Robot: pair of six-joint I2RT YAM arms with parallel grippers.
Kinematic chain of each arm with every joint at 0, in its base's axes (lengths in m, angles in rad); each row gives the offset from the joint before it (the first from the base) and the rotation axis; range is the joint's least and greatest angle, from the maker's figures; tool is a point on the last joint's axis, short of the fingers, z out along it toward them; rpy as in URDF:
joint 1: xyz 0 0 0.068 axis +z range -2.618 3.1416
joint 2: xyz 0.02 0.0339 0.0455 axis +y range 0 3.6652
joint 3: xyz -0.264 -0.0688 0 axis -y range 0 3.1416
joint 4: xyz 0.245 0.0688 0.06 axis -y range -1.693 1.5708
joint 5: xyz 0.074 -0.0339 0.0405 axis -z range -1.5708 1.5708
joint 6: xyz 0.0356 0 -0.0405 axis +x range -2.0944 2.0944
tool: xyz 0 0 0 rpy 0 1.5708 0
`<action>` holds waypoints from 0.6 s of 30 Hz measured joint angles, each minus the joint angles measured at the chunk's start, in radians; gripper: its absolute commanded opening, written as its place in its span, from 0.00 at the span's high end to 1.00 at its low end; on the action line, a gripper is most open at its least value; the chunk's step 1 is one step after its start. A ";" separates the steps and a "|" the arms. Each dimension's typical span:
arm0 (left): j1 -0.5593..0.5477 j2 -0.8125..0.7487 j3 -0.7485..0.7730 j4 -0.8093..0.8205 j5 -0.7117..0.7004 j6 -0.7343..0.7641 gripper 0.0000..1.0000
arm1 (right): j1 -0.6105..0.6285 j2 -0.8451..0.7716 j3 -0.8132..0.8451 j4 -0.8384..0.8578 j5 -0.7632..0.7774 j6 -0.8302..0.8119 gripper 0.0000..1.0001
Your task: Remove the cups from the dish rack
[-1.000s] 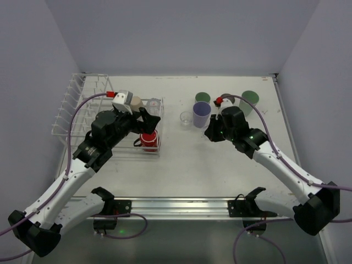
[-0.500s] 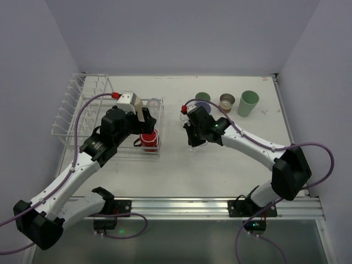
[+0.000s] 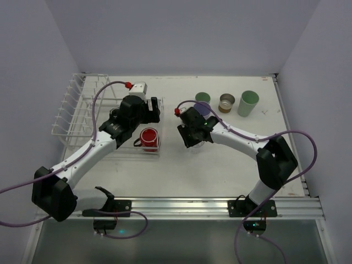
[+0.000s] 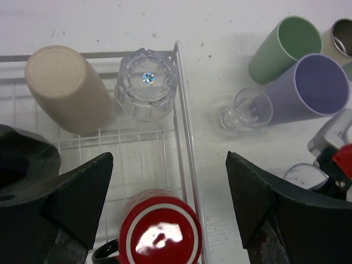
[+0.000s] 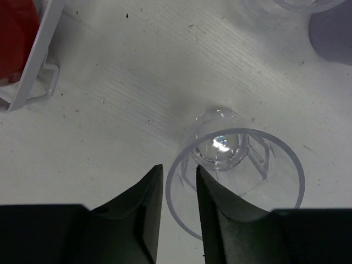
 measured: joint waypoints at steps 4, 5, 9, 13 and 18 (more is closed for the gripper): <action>0.000 0.127 0.077 0.028 -0.041 0.000 0.16 | 0.000 -0.015 -0.006 0.023 -0.001 -0.005 0.56; 0.000 0.156 0.095 0.035 -0.054 0.001 0.18 | 0.000 -0.025 -0.012 0.032 -0.002 -0.005 0.54; 0.000 0.237 0.142 0.047 -0.110 0.011 0.32 | 0.000 -0.092 -0.056 0.060 0.000 -0.005 0.54; 0.000 0.289 0.177 0.049 -0.166 0.025 0.42 | 0.000 -0.160 -0.084 0.080 0.002 -0.003 0.55; 0.000 0.344 0.194 0.055 -0.198 0.026 0.36 | 0.000 -0.214 -0.101 0.114 0.003 -0.001 0.56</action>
